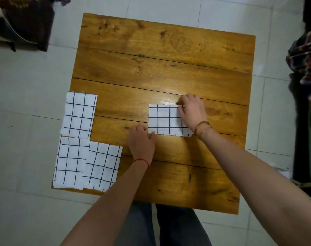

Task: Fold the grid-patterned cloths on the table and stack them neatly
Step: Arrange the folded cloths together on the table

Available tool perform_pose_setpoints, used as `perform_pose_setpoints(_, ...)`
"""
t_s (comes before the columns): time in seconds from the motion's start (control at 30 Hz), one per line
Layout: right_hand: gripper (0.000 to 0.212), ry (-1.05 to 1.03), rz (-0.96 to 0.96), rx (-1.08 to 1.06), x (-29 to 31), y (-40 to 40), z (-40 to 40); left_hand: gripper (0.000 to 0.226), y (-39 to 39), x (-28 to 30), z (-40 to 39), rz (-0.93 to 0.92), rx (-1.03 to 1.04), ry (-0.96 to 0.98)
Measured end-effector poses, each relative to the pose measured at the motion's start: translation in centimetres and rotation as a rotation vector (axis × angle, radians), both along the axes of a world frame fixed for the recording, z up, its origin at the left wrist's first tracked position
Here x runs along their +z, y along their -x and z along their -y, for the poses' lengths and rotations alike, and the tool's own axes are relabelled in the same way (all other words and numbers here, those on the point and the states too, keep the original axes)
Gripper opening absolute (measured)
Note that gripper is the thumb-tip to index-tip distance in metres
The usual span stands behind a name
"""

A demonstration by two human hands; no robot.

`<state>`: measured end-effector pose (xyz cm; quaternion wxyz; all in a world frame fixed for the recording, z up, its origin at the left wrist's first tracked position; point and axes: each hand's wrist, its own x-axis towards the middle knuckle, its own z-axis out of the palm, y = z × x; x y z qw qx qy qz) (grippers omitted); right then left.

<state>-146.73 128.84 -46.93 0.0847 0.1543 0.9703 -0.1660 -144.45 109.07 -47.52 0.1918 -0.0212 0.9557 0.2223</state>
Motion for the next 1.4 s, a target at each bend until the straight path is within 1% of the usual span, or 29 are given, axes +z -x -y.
perform_pose_setpoints(0.1,0.02,-0.03,0.104,0.077,-0.5,1.5,-0.1,0.032,0.9,-0.5,-1.0,0.019,0.016,0.039)
perform_pose_setpoints(0.2,0.023,-0.058,0.175,0.115,-1.1,1.9,0.1,0.029,1.5,-0.8,-1.8,0.054,0.028,0.054)
perform_pose_setpoints(0.27,0.022,-0.034,0.191,0.104,-1.5,1.8,0.1,0.028,1.7,-1.1,-2.0,0.078,0.025,0.049)
perform_pose_setpoints(0.33,0.02,0.043,0.195,0.077,-1.8,1.5,-0.1,0.025,1.8,-1.3,-2.0,0.098,0.017,0.032)
perform_pose_setpoints(0.37,0.019,0.103,0.204,0.062,-1.8,1.3,-0.3,0.023,1.8,-1.3,-1.9,0.105,0.018,0.013)
perform_pose_setpoints(0.43,0.015,0.293,0.231,-0.022,-1.6,1.1,-0.5,0.02,2.1,-0.8,-1.6,0.12,0.065,-0.083)
perform_pose_setpoints(0.53,0.004,0.646,0.231,-0.27,-0.5,0.8,-0.4,0.02,3.2,0.7,-0.7,0.172,0.275,-0.335)
perform_pose_setpoints(0.57,0.004,0.748,0.231,-0.344,0.0,0.8,-0.1,0.022,3.8,1.3,-0.3,0.194,0.349,-0.416)
perform_pose_setpoints(0.63,0.013,0.891,0.228,-0.454,1.1,1.0,0.7,0.034,5.1,2.1,0.6,0.261,0.47,-0.566)
perform_pose_setpoints(0.73,0.016,1.136,0.183,-0.655,2.3,1.8,3.1,0.046,7.1,2.0,2.0,0.437,0.649,-0.768)
perform_pose_setpoints(0.8,0.019,1.255,0.128,-0.794,2.6,2.4,5.2,0.048,8.2,1.9,3.1,0.496,0.651,-0.815)
perform_pose_setpoints(0.87,0.019,1.302,0.084,-0.893,2.6,3.0,7.6,0.049,8.9,2.0,4.6,0.488,0.551,-0.766)
perform_pose_setpoints(0.97,0.018,1.265,0.082,-0.925,2.1,3.6,11.5,0.041,9.8,2.6,7.3,0.383,0.409,-0.617)
perform_pose_setpoints(1.03,0.02,1.105,0.099,-0.863,1.5,3.6,14.1,0.036,10.4,2.7,9.1,0.286,0.332,-0.529)
perform_pose_setpoints(1.1,0.021,0.906,0.076,-0.732,1.1,3.5,16.4,0.034,11.1,2.5,10.8,0.212,0.258,-0.459)
perform_pose_setpoints(1.2,0.015,0.673,0.096,-0.544,0.4,3.1,19.0,0.033,11.8,2.3,13.0,0.18,0.165,-0.371)
perform_pose_setpoints(1.3,0.016,0.543,0.187,-0.485,0.1,3.4,20.6,0.046,12.3,2.0,14.5,0.185,0.076,-0.297)
perform_pose_setpoints(1.4,0.017,0.488,0.232,-0.482,-0.2,3.7,21.7,0.057,12.6,1.8,15.7,0.196,0.012,-0.317)
